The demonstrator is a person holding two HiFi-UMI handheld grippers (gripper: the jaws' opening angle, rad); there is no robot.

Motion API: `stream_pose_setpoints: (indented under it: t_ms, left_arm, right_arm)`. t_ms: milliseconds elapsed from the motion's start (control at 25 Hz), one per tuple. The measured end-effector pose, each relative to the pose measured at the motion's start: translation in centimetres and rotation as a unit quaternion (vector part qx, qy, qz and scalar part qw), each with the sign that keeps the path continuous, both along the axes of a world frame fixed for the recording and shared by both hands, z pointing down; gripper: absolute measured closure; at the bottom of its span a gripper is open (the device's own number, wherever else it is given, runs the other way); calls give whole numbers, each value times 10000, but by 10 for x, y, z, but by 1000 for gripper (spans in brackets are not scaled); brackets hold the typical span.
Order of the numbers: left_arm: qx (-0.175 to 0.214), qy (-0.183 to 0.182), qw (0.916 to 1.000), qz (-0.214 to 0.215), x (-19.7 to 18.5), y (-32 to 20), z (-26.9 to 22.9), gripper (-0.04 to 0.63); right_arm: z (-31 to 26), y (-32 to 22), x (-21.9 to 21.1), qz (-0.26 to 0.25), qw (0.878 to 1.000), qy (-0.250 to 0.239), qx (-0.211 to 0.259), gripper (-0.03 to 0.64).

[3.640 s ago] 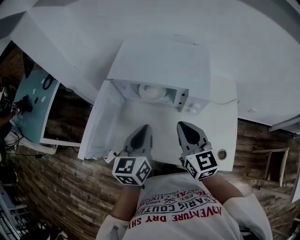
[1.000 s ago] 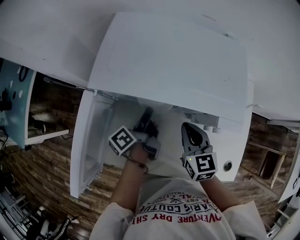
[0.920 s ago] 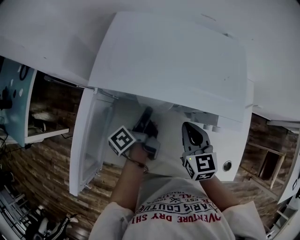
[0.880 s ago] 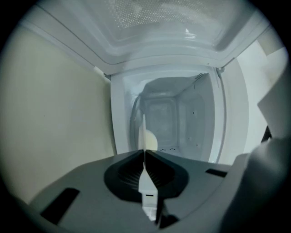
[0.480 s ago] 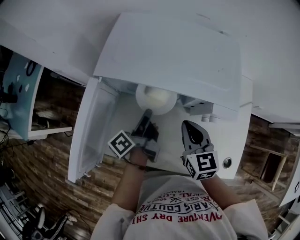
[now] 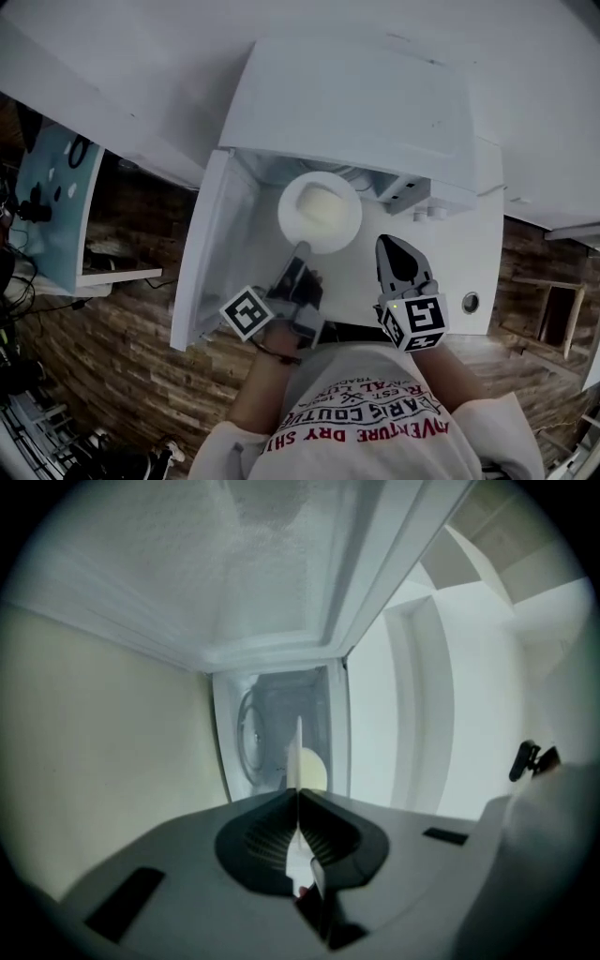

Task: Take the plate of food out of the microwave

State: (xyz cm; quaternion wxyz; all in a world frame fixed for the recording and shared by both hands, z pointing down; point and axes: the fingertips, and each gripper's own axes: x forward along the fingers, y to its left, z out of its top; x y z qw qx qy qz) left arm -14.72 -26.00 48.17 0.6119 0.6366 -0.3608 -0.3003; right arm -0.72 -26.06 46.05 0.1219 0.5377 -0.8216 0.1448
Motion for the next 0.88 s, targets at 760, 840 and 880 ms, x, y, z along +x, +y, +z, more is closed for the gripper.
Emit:
stream_pose_setpoints:
  t_ms: [760, 840, 880]
  left_arm:
    - [887, -62, 9945, 558, -22, 46, -104, 581]
    - [952, -29, 9938, 567, -22, 47, -112, 581]
    - [972, 8, 9936, 568, -22, 46, -115, 581]
  right_arm:
    - [-93, 50, -21, 725, 9921, -106, 1020, 607]
    - [-98, 50, -22, 727, 9913, -77, 1091, 607]
    - [-101, 50, -22, 725, 9910, -60, 1125, 607]
